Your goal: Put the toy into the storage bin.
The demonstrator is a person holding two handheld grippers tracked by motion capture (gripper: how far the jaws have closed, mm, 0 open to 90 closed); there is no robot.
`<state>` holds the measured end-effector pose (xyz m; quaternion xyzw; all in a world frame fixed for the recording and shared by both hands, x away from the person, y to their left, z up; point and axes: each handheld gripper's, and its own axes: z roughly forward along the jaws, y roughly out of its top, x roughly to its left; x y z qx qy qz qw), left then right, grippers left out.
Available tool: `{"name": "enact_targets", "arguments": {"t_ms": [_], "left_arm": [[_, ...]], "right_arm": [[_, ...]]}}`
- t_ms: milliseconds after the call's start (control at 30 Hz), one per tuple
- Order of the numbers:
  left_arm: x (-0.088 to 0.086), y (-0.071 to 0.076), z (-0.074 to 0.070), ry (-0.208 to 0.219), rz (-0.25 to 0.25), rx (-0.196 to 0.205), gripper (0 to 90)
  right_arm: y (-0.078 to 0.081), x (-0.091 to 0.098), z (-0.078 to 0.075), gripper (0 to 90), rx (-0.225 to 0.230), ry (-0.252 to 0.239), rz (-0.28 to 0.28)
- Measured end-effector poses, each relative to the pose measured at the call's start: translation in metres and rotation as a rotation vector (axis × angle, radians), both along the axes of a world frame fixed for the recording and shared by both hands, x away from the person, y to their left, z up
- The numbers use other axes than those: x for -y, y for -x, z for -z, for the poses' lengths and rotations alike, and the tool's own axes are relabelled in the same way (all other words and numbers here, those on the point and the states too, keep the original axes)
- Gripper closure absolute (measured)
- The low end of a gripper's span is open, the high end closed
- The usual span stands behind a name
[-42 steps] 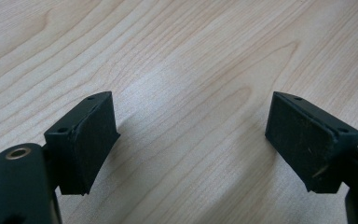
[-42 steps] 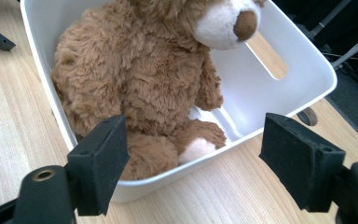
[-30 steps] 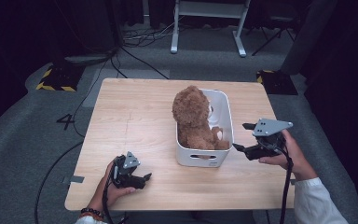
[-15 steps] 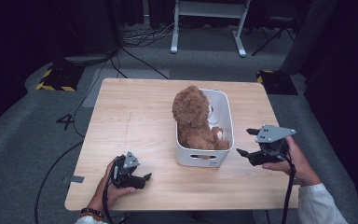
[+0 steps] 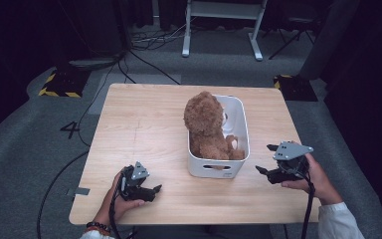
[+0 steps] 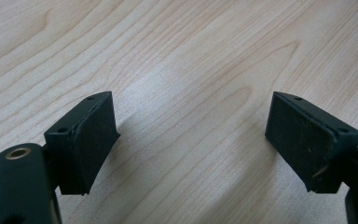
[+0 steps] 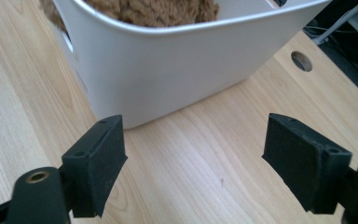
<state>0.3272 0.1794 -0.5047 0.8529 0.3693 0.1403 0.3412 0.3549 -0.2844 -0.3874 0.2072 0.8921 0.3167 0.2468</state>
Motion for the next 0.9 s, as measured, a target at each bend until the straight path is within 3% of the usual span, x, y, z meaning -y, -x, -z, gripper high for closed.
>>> {"name": "enact_targets", "arguments": {"t_ms": [900], "left_arm": [[0.0,0.0,0.0,0.0,0.0,0.0,16.6]], "right_arm": [[0.008,0.029,0.051,20.7,-0.055,-0.024,0.078]]}}
